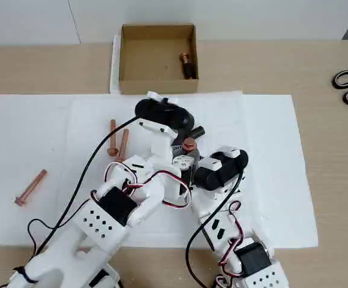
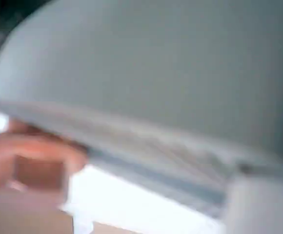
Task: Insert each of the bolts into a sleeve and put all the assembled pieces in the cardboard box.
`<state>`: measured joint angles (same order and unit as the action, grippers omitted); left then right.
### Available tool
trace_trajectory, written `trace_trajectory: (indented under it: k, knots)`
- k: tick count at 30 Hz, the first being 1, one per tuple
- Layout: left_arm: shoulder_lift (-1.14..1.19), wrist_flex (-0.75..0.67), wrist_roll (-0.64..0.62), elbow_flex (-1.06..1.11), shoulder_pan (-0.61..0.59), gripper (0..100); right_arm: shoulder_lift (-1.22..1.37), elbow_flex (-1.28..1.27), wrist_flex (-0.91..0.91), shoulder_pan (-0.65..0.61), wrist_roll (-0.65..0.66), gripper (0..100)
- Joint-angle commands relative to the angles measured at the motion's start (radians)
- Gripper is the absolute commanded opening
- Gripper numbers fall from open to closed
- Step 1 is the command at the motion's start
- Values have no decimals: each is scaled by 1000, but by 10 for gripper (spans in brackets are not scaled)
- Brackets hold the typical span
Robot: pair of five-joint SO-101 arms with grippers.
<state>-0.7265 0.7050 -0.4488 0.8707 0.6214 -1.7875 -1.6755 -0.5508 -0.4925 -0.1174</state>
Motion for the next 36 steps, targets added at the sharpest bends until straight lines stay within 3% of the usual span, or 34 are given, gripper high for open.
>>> trace_trajectory:
  k: [1,5,12,20,24,36]
  knots:
    - [-31,5,-2,-18,20,100,-18,-5,-1,7,-6,4]
    - [-34,43,-5,-25,25,173,-18,-5,-1,7,-6,4]
    - [-35,61,-5,-70,32,181,-18,-5,-1,7,-6,4]
    - [-84,199,-5,-133,31,278,-18,-5,-1,7,-6,4]
    - [-101,252,-2,-139,29,280,-18,-5,-1,7,-6,4]
    - [-226,333,2,-140,-166,280,-18,-5,-1,12,-6,4]
